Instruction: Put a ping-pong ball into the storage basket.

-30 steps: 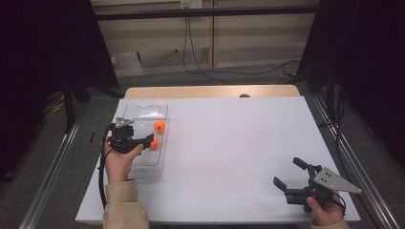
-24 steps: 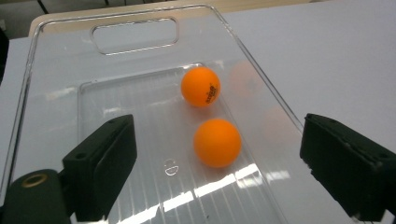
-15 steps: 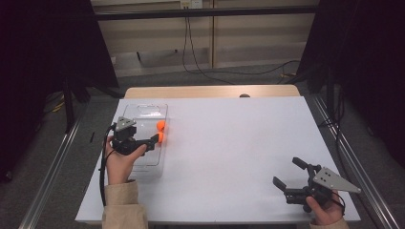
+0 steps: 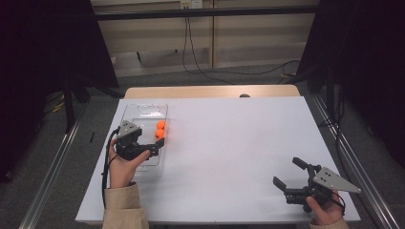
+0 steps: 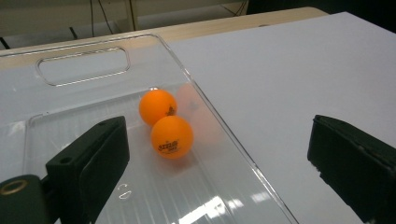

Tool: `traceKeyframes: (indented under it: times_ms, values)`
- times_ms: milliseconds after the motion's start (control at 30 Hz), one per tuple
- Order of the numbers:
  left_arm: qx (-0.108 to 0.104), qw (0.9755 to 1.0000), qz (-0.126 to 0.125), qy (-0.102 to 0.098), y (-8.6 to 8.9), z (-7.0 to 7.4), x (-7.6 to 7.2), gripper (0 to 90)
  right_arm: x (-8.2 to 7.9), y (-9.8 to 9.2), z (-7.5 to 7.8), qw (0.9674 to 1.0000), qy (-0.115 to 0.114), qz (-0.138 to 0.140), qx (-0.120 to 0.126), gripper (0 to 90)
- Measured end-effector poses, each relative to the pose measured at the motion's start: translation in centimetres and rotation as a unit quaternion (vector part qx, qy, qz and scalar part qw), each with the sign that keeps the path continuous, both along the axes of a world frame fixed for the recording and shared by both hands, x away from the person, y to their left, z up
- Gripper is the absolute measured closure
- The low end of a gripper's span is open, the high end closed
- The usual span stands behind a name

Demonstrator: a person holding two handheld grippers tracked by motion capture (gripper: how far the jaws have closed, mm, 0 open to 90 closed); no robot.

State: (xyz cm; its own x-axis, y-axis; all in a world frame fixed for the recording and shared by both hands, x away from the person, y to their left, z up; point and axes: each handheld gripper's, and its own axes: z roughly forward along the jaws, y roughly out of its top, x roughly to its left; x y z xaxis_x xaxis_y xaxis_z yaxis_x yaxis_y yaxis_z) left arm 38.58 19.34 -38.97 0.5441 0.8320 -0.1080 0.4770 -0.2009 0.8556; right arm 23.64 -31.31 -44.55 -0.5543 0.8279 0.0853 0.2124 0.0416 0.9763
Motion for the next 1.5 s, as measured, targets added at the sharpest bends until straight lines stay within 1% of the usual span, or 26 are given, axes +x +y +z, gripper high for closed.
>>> traceKeyframes:
  times_ms: [33,100,167,233,333,500,567,633,700,833,900,1000,1133,1267,1500]
  values:
    - [-0.007,1.0000,0.002,-0.006,0.0,0.0,-0.1,5.6,0.0,0.0,0.0,1.0000,0.001,0.000,0.001,0.7]
    - [-0.021,0.9997,-0.006,-0.010,0.0,0.1,-0.3,5.6,0.0,0.0,0.0,1.0000,0.000,0.000,0.002,0.8]
    - [-0.016,0.9998,-0.005,-0.015,0.1,0.1,-0.5,5.6,0.0,-0.1,0.0,1.0000,0.000,0.000,0.001,0.8]
    - [-0.028,0.9995,-0.011,-0.014,0.2,0.0,-0.6,5.4,0.0,-0.1,0.0,1.0000,0.001,0.000,0.001,0.8]
    - [-0.029,0.9994,-0.012,-0.018,0.3,-0.1,-0.9,5.2,0.0,0.0,0.0,1.0000,0.000,-0.001,0.002,0.8]
    - [-0.031,0.9990,-0.023,-0.024,0.3,-0.1,-1.4,5.0,0.0,-0.1,0.0,1.0000,-0.001,-0.001,0.001,0.8]
    - [-0.042,0.9985,-0.022,-0.029,0.4,-0.1,-1.5,4.9,0.0,-0.2,0.0,1.0000,-0.001,-0.001,0.001,0.8]
    - [-0.049,0.9980,-0.025,-0.030,0.5,-0.1,-1.6,4.6,0.0,-0.1,0.0,1.0000,-0.001,-0.001,0.001,0.8]
    - [-0.045,0.9982,-0.023,-0.032,0.6,-0.2,-1.7,4.4,0.0,-0.1,0.0,1.0000,-0.001,-0.001,0.001,0.8]
    - [-0.048,0.9978,-0.026,-0.037,0.9,-0.2,-2.0,4.4,0.0,-0.2,0.0,1.0000,-0.001,-0.001,0.001,0.8]
    - [-0.042,0.9980,-0.026,-0.037,1.1,-0.2,-2.1,4.4,0.0,-0.2,0.0,1.0000,-0.001,-0.002,0.002,0.8]
    - [-0.039,0.9979,-0.026,-0.044,1.4,-0.4,-2.5,4.4,0.0,-0.2,0.0,1.0000,-0.001,-0.002,0.002,0.8]
    - [-0.047,0.9976,-0.023,-0.044,1.8,-0.5,-2.7,4.1,0.1,-0.2,0.0,1.0000,-0.002,-0.002,0.001,0.8]
    - [-0.039,0.9979,-0.030,-0.043,2.0,-0.6,-3.0,4.2,0.1,-0.2,0.0,1.0000,-0.002,-0.002,0.001,0.8]
    - [-0.043,0.9976,-0.033,-0.043,2.2,-0.9,-3.4,4.2,0.1,-0.2,0.0,1.0000,-0.001,-0.001,0.000,0.7]
